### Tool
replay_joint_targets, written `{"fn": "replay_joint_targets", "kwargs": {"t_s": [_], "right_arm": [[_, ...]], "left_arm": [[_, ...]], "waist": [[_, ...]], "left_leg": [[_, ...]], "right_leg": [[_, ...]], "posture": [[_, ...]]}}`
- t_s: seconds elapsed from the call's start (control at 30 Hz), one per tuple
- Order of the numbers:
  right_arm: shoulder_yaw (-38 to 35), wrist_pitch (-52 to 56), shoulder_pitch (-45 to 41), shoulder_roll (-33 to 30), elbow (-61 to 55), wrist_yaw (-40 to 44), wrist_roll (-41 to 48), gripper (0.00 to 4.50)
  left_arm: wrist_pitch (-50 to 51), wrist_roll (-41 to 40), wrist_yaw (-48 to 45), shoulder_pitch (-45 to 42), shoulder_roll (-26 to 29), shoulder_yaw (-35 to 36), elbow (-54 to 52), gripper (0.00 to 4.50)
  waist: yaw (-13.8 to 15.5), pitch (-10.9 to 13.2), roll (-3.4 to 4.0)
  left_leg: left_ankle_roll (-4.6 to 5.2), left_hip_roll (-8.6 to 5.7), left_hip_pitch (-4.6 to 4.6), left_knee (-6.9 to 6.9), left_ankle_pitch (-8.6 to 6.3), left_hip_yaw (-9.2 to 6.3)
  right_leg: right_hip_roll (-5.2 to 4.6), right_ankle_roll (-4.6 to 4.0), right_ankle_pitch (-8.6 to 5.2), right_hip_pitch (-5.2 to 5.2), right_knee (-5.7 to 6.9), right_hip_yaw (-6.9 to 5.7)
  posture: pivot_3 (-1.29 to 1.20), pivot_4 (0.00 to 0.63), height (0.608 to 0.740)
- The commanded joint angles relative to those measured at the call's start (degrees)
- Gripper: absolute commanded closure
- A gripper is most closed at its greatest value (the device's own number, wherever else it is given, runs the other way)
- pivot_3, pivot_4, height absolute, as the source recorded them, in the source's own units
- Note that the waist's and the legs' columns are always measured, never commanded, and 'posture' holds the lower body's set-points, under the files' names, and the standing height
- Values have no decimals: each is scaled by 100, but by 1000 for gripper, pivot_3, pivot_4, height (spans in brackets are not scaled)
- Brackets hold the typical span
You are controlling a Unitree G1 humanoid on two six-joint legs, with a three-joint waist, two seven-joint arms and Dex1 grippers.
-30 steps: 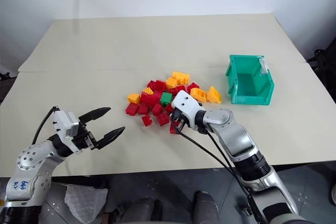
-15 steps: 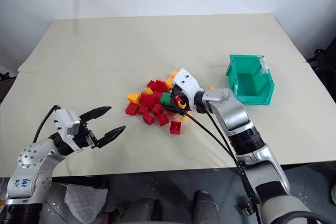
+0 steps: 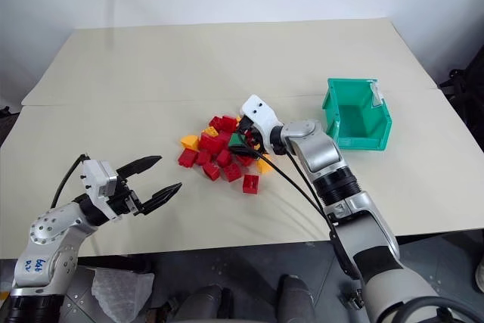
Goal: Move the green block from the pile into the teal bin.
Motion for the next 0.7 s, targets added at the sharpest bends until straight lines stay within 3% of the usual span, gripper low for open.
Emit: {"fn": "replay_joint_targets", "kwargs": {"t_s": [0.03,0.23,0.7], "right_arm": [[19,-46,-65,43,-28,197,-11,1710],[88,-64,58,-82,-363,417,-52,3396],[-299,-64,-34,-59,-264,267,62,3396]], "left_arm": [[-83,-44,37,22,4,81,-208,0],[-68,-56,67,-10,12,95,-209,0],[-73,-47,93,-88,9,59,-149,0]], "waist": [[3,0,0],[7,1,1],[15,1,1]], "left_leg": [[0,0,0,0,0,0],[0,-1,-1,0,0,-1],[-1,-1,-2,0,-1,-1]], "right_leg": [[0,0,0,0,0,0],[-1,0,0,0,-1,0],[-1,0,0,0,-2,0]], "posture": [[0,150,740],[0,150,740],[0,150,740]]}}
